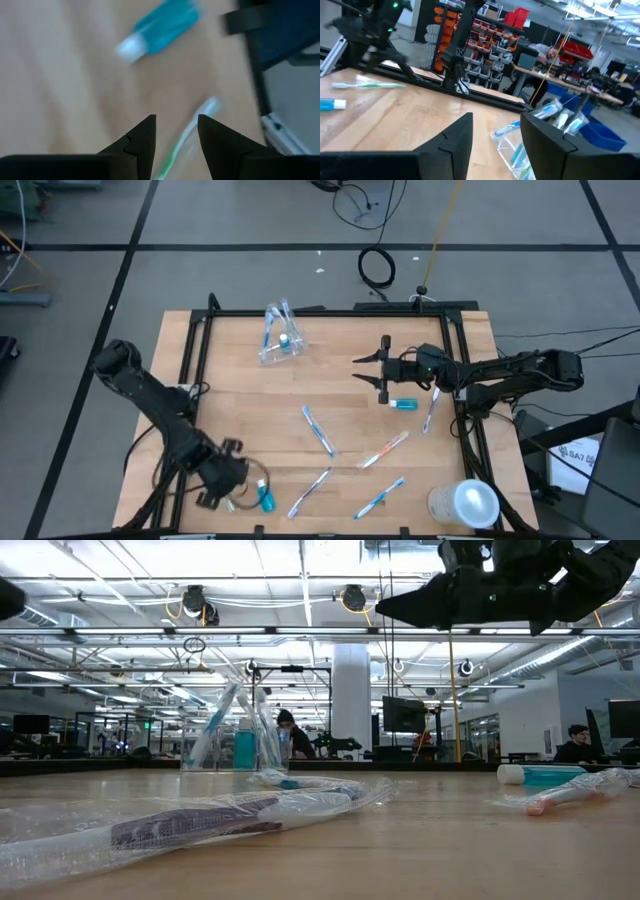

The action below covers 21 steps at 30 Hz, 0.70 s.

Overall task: Pick & Place toothbrushing station
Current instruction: Put the green toothbrush into the transparent organizer

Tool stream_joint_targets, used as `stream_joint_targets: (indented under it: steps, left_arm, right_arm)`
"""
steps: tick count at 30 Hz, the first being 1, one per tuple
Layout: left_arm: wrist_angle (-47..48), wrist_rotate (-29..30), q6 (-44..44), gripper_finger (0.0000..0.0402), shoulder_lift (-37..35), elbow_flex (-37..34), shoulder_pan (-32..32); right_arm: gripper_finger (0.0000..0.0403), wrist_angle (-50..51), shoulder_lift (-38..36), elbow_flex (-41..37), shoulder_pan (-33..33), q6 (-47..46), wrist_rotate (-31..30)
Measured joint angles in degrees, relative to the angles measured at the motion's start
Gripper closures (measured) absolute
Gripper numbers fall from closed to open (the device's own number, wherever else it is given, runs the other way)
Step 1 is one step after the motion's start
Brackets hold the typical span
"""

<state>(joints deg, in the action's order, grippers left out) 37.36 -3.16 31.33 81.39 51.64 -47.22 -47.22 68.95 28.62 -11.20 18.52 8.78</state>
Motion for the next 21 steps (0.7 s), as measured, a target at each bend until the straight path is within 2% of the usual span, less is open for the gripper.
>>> stream_joint_targets:
  steps: [3, 10, 15, 19, 21]
  left_arm:
    - [-7.7, 0.2, -2.4, 0.025, 0.7, -3.1, -3.3]
    - [-8.5, 1.9, 0.6, 0.025, 4.0, -5.9, -9.0]
    - [-10.1, 1.4, -2.3, 0.025, 7.9, -6.2, -10.8]
    - [-10.1, 6.2, -4.2, 0.025, 10.6, -6.1, -10.9]
    - [-10.4, 5.6, -5.1, 0.025, 11.6, -5.9, -10.2]
  right_arm:
    - [0.0248, 0.1, 0.0, 0.0, 0.0, 2.3, 0.0]
    - [0.0248, -0.1, 0.0, 0.0, 0.0, 3.5, 0.0]
    - [0.0248, -0.6, 0.0, 0.0, 0.0, 3.7, 0.0]
    - [0.0248, -0.6, 0.0, 0.0, 0.0, 3.7, 0.0]
    - [0.0248, -0.6, 0.0, 0.0, 0.0, 3.7, 0.0]
